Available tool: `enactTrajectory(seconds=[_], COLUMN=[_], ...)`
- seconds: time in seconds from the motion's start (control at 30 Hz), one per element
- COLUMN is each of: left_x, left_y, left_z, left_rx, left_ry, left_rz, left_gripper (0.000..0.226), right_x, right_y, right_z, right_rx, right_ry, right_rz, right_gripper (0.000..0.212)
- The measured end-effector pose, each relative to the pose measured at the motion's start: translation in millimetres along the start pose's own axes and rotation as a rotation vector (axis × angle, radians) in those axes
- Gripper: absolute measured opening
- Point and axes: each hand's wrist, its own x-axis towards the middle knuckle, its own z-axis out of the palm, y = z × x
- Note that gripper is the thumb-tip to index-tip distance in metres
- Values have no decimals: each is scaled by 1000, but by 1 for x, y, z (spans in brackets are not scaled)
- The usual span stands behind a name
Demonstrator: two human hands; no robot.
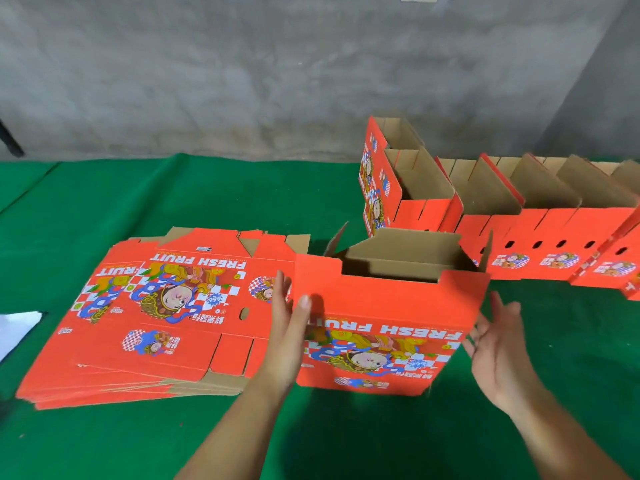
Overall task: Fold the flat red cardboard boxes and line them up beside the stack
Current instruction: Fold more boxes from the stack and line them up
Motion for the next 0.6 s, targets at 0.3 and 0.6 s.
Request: enactTrajectory(seconds=[0.3, 0.6], left_x=[44, 72], left_y=[62, 66], left_z=[20, 28], left_rx=[311, 346], left_ry=[70, 89], left_rz=[-284, -409], left_gripper=[122, 129], right_x=[-5, 2], right_y=[-10, -9], right_z=[13, -14], right_rx=[-53, -133], right_ry=[-30, -201], right_rz=[16, 89], right_gripper=[113, 74])
